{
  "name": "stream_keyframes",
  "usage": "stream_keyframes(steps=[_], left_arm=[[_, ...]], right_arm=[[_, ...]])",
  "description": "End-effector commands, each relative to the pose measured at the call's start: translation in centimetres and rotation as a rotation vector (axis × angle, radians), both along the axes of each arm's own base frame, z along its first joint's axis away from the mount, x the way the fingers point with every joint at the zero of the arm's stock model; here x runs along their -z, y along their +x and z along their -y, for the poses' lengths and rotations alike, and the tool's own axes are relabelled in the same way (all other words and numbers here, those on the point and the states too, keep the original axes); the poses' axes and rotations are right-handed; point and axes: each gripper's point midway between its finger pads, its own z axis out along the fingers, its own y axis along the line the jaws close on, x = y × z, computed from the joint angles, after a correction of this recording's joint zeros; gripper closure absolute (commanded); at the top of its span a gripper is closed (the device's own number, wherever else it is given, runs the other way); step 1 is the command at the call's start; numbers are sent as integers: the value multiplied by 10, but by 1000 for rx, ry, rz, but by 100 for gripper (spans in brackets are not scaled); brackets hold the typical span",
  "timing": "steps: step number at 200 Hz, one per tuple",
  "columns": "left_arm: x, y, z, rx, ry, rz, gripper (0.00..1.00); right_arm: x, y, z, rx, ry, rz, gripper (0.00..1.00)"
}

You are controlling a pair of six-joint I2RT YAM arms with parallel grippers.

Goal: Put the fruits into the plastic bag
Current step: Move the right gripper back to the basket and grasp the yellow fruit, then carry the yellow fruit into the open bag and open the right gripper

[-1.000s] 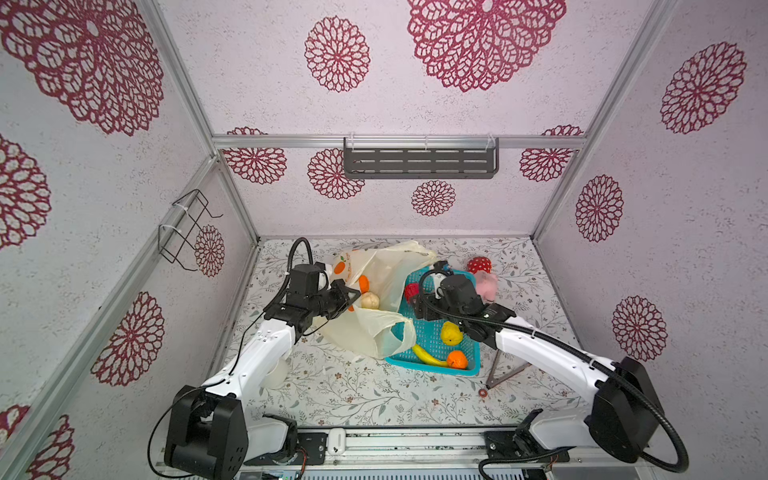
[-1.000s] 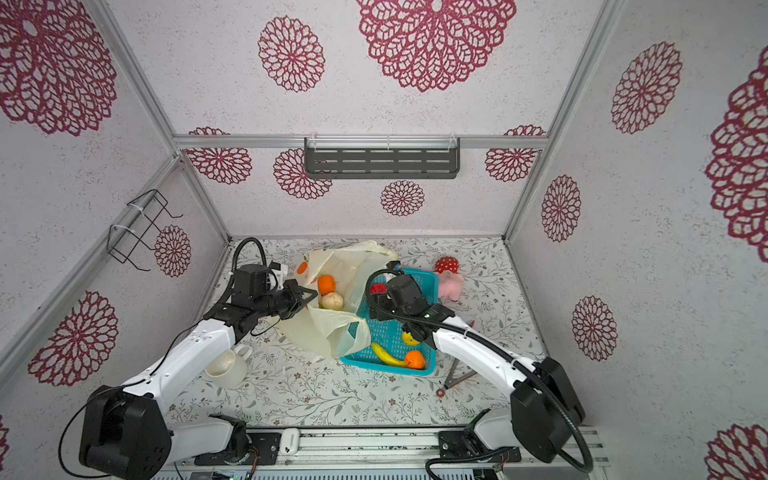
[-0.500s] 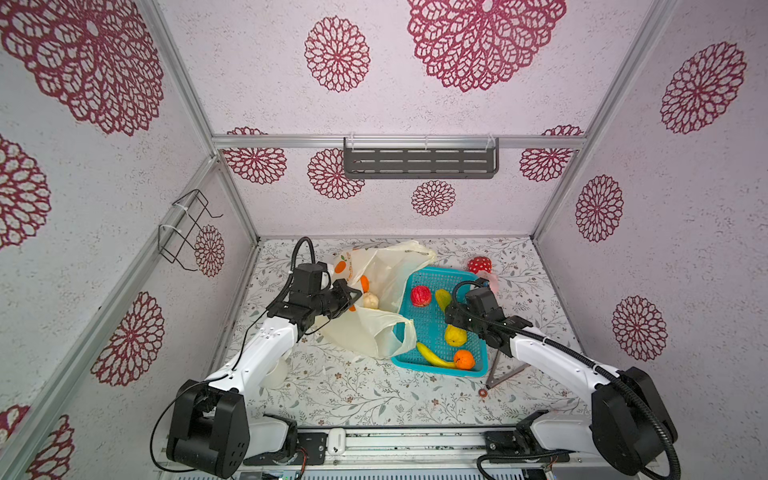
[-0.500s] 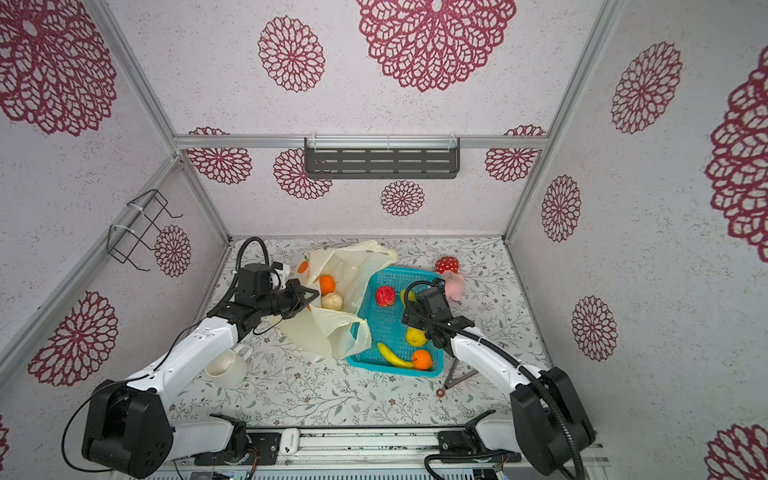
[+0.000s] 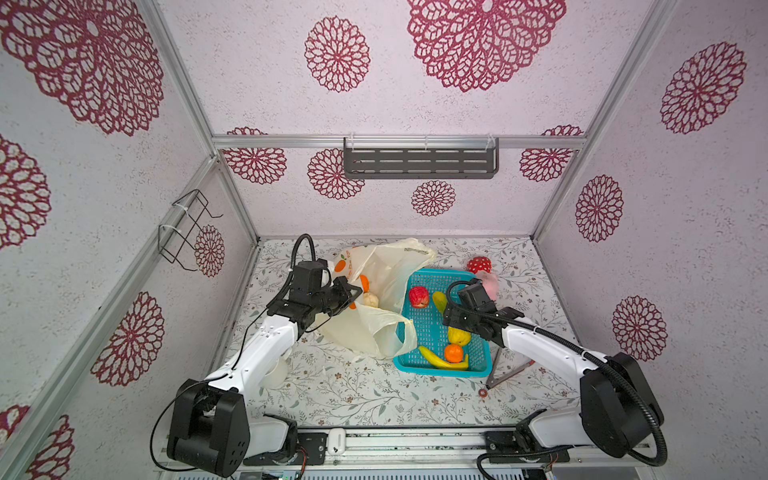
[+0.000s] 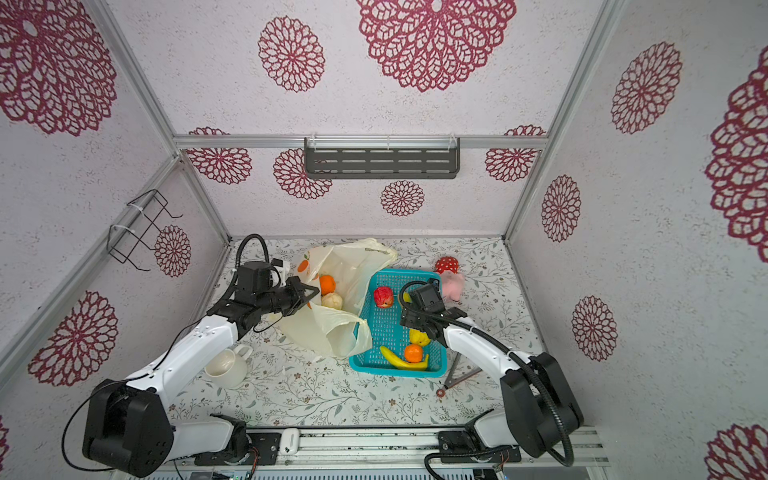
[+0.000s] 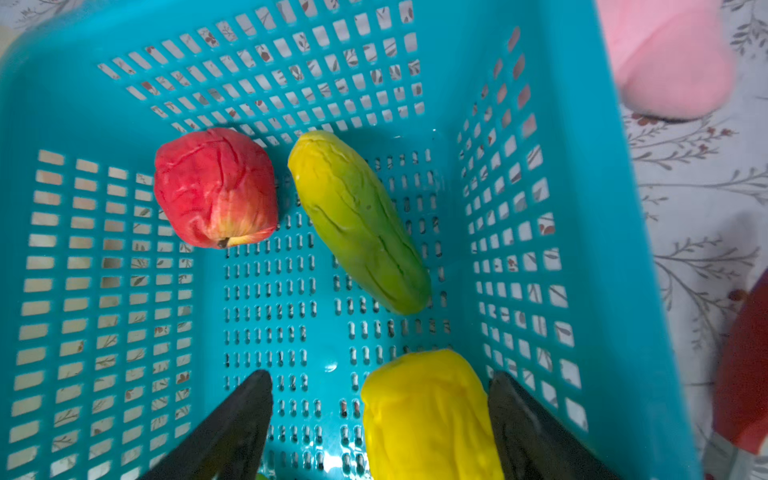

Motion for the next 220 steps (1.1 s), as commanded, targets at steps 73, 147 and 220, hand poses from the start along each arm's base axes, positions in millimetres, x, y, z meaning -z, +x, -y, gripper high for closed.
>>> stream_keyframes(steps=[73,147,220], left_arm=[[-5,7,5,8,6,36,100],[-3,7,6,17,6,34,100],[-1,7,7,20,4,32,100]], right_arm=[[23,-12,-2,-87,-182,-191,16],[45,-25,-15,-203,-187,-322,19],[-13,-3,-34,-223,-55,-102,60]])
